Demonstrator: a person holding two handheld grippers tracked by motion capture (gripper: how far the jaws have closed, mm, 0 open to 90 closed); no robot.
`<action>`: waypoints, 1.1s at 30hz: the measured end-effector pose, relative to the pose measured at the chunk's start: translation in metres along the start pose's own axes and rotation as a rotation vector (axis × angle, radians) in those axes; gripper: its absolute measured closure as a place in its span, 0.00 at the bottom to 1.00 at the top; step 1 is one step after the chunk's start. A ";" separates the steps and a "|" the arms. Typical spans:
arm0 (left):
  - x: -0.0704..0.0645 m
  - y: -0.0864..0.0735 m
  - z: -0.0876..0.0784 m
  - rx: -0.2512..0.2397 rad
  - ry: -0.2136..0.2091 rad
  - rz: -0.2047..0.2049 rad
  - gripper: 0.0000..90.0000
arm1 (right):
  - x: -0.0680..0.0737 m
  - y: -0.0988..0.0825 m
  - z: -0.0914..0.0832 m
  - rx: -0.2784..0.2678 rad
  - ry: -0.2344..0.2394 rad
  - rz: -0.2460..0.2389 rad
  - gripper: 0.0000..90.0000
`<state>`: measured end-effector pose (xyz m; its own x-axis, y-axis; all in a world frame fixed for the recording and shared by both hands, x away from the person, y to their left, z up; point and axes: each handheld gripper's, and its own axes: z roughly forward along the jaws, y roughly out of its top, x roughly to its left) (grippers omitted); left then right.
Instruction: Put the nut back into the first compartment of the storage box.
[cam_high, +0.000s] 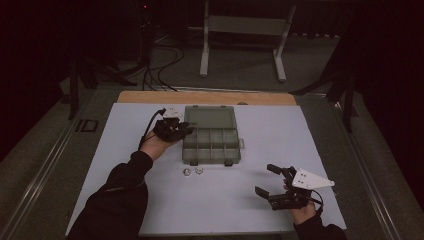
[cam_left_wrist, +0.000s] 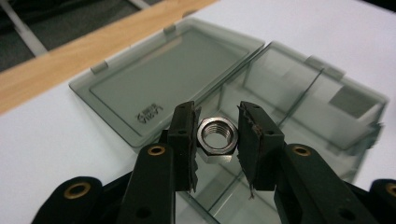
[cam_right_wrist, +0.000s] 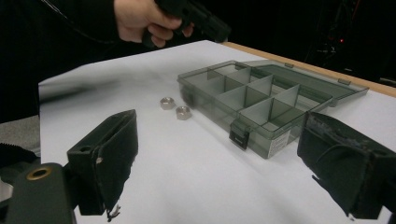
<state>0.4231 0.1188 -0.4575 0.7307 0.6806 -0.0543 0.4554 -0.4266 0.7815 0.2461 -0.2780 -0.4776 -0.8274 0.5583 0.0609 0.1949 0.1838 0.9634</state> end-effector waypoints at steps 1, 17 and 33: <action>0.000 -0.002 0.004 0.010 0.000 -0.002 0.76 | 0.000 0.000 0.000 0.001 0.000 0.000 0.14; 0.000 -0.016 0.026 0.014 0.020 -0.008 0.54 | -0.001 -0.001 -0.001 0.001 0.004 0.016 0.14; -0.014 -0.020 -0.030 -0.041 -0.100 -0.041 0.26 | -0.001 0.000 -0.001 0.005 -0.006 0.011 0.14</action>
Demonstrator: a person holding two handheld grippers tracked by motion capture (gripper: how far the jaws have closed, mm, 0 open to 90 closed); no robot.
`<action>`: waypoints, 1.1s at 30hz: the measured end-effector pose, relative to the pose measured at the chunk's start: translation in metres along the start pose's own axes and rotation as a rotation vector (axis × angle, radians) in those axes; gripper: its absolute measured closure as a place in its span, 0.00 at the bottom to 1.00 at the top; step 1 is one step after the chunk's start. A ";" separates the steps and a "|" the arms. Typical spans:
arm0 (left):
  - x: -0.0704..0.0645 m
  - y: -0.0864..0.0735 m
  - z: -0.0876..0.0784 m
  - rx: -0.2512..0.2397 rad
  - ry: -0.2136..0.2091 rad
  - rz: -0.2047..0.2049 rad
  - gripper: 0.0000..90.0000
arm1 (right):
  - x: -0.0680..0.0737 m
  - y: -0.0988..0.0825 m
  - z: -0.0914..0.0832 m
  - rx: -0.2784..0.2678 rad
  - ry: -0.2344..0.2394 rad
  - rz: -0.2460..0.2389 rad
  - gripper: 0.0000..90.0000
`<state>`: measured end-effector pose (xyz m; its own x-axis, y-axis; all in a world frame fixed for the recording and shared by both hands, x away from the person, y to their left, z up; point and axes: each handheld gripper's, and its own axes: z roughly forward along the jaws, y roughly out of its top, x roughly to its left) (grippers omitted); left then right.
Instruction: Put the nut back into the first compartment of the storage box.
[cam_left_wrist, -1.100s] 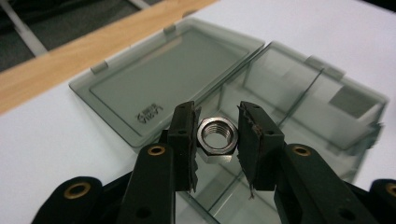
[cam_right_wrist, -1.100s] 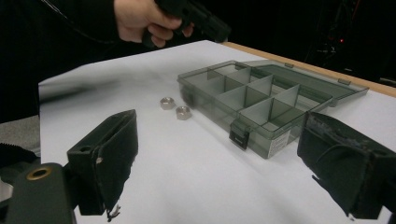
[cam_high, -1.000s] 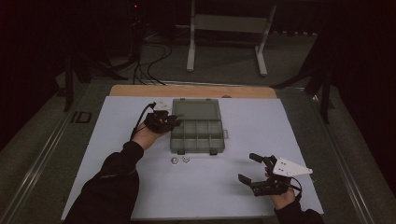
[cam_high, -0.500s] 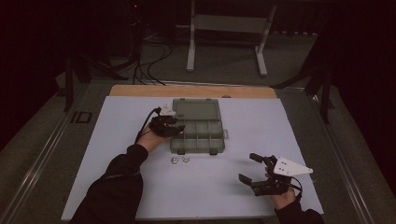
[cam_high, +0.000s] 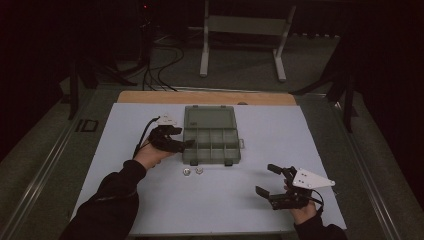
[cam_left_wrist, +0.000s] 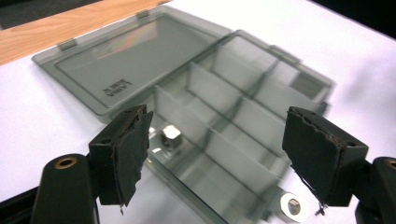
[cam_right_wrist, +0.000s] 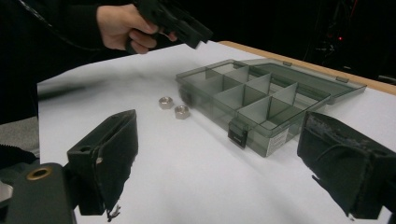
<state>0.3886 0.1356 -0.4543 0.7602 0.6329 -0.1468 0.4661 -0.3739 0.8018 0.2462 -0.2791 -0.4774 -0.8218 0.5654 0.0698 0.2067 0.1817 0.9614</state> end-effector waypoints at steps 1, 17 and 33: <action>-0.002 0.000 -0.004 -0.002 -0.013 0.008 0.26 | 0.000 0.000 0.000 0.000 0.000 -0.002 0.14; -0.042 -0.020 -0.037 0.005 -0.015 0.078 0.14 | 0.002 0.001 0.000 0.002 -0.001 -0.005 0.14; -0.052 -0.063 -0.010 0.072 -0.070 0.142 0.37 | 0.002 0.001 0.000 0.002 0.002 -0.005 0.14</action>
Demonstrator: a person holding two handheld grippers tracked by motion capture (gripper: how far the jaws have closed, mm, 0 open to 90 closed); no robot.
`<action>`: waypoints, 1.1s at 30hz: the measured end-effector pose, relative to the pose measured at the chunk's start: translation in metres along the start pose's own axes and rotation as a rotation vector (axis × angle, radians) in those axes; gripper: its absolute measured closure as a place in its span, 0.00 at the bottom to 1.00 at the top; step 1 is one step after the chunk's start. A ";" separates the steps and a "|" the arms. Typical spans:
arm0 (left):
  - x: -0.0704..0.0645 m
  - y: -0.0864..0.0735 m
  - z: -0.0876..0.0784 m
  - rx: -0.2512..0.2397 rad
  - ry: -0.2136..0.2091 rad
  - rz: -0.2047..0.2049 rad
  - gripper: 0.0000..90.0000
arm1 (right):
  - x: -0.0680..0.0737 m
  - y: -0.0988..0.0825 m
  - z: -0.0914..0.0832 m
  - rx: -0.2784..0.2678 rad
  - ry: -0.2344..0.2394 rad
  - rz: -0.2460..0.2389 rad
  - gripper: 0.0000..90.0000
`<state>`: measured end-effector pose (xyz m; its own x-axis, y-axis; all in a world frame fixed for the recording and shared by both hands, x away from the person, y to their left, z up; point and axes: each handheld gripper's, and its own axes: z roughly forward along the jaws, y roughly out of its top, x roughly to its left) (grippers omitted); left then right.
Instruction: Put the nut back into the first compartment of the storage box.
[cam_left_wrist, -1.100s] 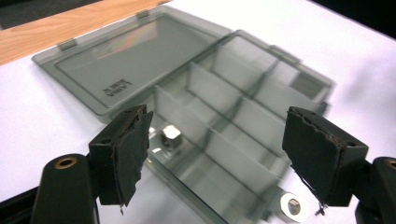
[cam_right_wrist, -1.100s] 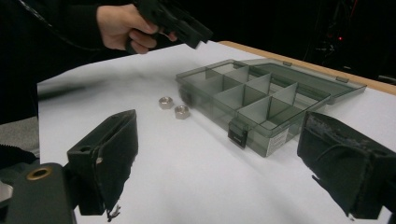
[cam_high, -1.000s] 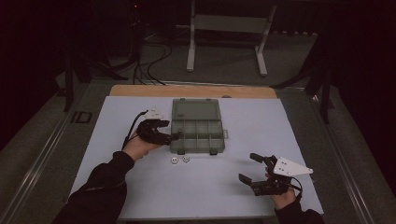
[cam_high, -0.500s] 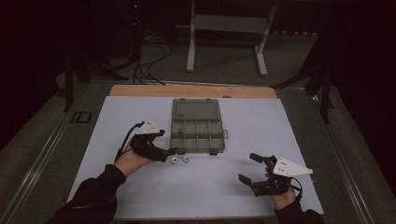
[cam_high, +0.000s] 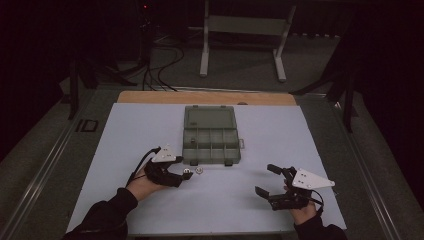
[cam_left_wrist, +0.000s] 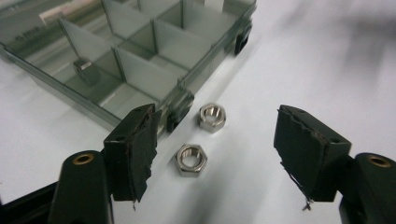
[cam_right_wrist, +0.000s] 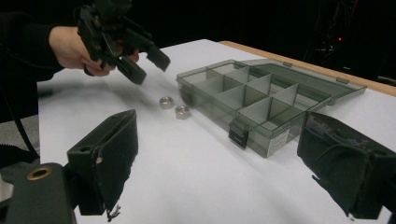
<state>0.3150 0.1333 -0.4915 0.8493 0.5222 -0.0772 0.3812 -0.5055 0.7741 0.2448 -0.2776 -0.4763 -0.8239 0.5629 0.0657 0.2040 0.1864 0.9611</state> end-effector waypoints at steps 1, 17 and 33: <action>0.000 -0.002 0.002 0.006 0.002 0.010 0.40 | 0.000 0.000 0.000 -0.002 0.001 -0.006 0.14; 0.009 -0.013 0.030 0.094 0.035 0.070 0.61 | 0.000 0.000 0.000 -0.001 0.000 -0.006 0.14; 0.006 -0.009 0.030 0.124 0.023 0.085 0.76 | 0.000 0.001 -0.001 -0.001 -0.003 -0.005 0.14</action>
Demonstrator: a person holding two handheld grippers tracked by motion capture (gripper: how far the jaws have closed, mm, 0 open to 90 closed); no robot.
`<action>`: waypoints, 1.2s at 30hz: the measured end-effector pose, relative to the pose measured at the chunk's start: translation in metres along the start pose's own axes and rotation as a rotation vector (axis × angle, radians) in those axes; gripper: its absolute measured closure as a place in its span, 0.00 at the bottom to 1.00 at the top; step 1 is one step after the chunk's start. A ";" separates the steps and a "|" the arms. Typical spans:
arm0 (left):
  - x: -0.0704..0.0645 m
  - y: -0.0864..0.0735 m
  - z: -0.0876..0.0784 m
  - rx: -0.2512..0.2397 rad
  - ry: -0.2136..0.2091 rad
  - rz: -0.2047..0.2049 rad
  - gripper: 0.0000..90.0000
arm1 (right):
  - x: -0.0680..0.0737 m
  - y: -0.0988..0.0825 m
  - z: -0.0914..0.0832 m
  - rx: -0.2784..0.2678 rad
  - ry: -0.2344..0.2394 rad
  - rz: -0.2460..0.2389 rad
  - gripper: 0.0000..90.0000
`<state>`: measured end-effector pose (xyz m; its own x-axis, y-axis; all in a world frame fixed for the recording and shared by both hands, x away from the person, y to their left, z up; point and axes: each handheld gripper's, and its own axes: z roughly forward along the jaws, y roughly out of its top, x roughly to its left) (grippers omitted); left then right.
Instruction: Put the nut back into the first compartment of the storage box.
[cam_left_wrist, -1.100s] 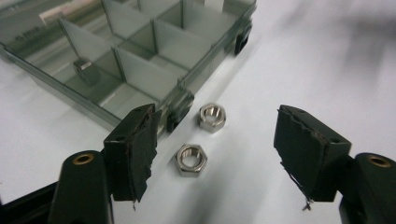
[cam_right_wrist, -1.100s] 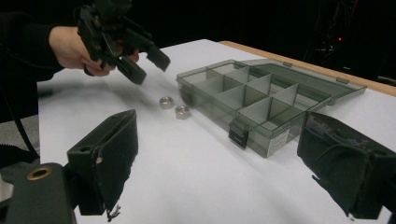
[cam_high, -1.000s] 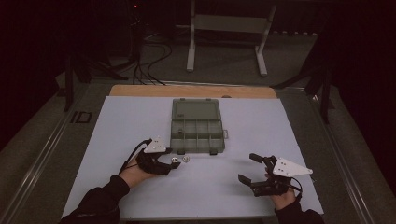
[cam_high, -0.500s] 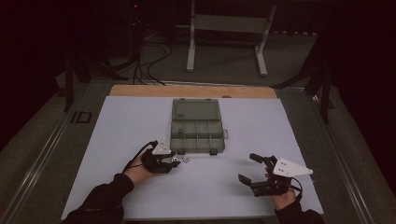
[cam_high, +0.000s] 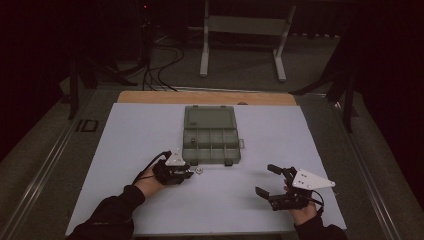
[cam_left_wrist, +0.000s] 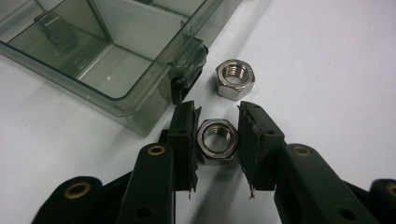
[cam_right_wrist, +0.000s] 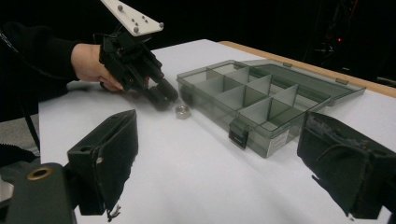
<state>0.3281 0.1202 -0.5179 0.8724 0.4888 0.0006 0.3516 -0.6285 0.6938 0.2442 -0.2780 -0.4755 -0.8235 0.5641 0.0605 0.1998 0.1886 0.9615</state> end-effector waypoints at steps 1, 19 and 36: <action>0.000 0.001 -0.003 -0.006 -0.004 -0.004 0.76 | 0.000 0.000 0.000 0.000 -0.001 0.002 0.14; 0.019 0.056 -0.069 -0.167 0.087 -0.031 0.76 | 0.000 0.000 0.001 0.000 0.001 -0.002 0.14; 0.062 0.085 -0.058 -0.231 0.165 -0.149 0.76 | 0.000 0.000 0.001 -0.001 0.005 0.003 0.14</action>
<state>0.3927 0.1324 -0.4165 0.7435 0.6686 -0.0095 0.3684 -0.3977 0.8403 0.2449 -0.2773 -0.4762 -0.8254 0.5608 0.0651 0.2022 0.1858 0.9616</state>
